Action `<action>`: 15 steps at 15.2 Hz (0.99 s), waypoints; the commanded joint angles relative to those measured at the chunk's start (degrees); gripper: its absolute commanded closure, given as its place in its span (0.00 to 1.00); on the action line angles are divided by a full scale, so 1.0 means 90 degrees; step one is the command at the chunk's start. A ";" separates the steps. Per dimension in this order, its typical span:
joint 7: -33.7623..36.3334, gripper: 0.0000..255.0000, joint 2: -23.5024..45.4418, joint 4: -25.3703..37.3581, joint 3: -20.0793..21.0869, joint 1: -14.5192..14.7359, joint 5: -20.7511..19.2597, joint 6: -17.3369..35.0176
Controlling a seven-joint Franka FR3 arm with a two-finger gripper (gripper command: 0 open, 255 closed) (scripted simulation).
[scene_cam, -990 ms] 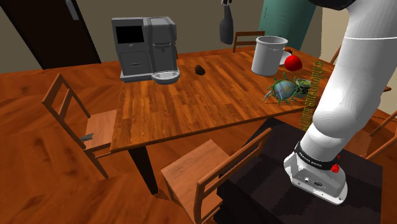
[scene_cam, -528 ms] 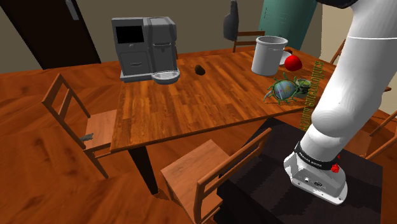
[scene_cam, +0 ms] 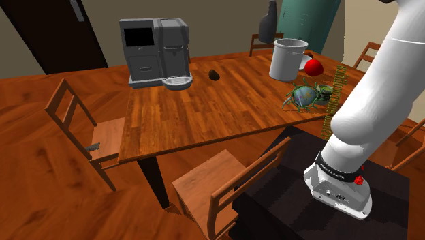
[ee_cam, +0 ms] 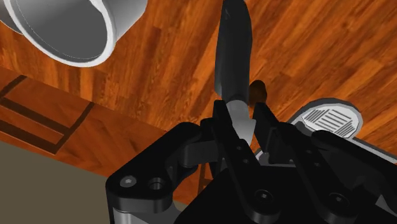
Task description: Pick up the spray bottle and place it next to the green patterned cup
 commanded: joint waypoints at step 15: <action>-0.2489 1.00 0.0086 0.0149 -0.1200 -0.1325 0.0951 -0.0208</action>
